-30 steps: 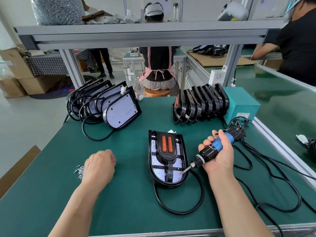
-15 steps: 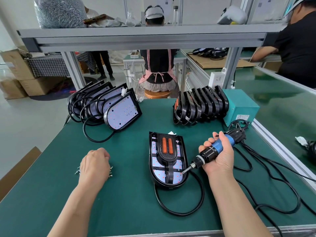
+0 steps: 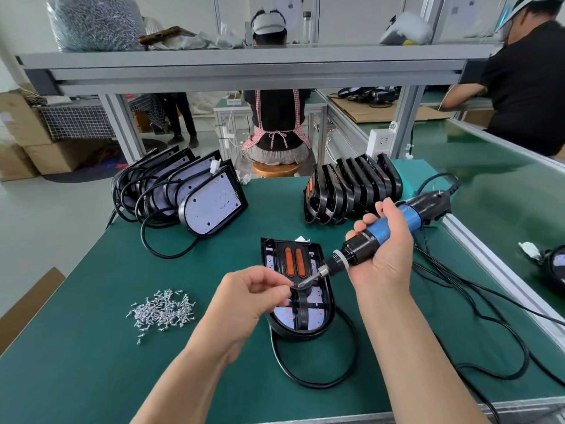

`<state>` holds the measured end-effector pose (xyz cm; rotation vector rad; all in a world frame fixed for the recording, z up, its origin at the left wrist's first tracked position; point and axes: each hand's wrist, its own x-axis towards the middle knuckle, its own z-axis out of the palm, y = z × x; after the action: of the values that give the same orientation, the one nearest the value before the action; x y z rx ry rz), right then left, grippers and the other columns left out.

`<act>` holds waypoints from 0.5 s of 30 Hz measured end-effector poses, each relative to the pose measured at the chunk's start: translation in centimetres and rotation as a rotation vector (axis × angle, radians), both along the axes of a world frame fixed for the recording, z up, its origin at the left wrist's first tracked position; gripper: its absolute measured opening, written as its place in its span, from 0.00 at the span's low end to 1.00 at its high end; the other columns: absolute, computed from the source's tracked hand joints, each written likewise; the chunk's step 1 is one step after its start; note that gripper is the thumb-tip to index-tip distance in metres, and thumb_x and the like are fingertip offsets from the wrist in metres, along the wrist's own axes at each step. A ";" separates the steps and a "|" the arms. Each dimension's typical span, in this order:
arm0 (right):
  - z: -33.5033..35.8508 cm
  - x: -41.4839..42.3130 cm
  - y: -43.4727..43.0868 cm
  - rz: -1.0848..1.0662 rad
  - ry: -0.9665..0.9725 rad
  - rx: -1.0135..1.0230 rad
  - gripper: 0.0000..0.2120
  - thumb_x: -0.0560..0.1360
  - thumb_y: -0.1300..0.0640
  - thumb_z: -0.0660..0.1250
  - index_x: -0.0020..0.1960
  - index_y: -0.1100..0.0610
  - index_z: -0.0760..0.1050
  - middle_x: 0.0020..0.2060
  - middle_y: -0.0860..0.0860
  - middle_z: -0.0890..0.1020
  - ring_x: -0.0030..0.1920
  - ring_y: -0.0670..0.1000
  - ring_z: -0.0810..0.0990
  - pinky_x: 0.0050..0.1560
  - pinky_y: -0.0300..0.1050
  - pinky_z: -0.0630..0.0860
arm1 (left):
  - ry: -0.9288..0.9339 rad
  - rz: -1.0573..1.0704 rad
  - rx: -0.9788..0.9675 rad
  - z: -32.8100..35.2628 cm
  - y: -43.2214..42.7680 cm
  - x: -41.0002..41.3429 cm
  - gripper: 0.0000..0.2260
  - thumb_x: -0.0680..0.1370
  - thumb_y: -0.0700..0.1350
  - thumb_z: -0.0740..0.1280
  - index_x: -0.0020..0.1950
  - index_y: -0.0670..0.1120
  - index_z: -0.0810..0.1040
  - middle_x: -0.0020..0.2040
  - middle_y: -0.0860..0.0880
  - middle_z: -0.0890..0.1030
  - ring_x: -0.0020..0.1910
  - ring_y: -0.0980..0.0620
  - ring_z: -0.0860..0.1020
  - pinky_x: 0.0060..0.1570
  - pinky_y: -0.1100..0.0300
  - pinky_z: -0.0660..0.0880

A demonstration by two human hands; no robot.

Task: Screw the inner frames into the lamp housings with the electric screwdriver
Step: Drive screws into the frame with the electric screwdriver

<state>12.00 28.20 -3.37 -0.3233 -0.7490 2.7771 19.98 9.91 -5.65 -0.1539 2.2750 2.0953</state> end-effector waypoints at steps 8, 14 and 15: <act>1.2 0.6 -1.1 -0.043 0.010 0.068 0.10 0.76 0.56 0.73 0.53 0.54 0.72 0.30 0.49 0.75 0.29 0.47 0.75 0.32 0.38 0.74 | -0.014 -0.045 0.087 0.3 -0.1 0.0 0.08 0.76 0.29 0.70 0.48 0.41 0.84 0.38 0.46 0.85 0.37 0.54 0.82 0.41 0.66 0.78; 1.1 0.7 -1.3 -0.033 0.023 0.092 0.10 0.76 0.55 0.73 0.53 0.52 0.73 0.31 0.48 0.75 0.29 0.47 0.75 0.33 0.38 0.74 | -0.006 -0.037 0.095 0.1 -0.1 -0.1 0.08 0.76 0.29 0.70 0.48 0.41 0.83 0.39 0.46 0.84 0.37 0.53 0.82 0.43 0.64 0.79; 1.0 0.7 -1.3 -0.032 0.024 0.095 0.10 0.76 0.55 0.73 0.54 0.52 0.73 0.31 0.48 0.75 0.29 0.47 0.75 0.33 0.38 0.74 | -0.006 -0.031 0.101 0.0 -0.1 0.0 0.08 0.76 0.29 0.70 0.48 0.41 0.83 0.39 0.46 0.84 0.37 0.53 0.82 0.43 0.64 0.79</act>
<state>12.74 26.85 -2.36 -0.2802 -0.8584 2.6997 19.93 9.80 -5.63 -0.1203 2.1479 2.1858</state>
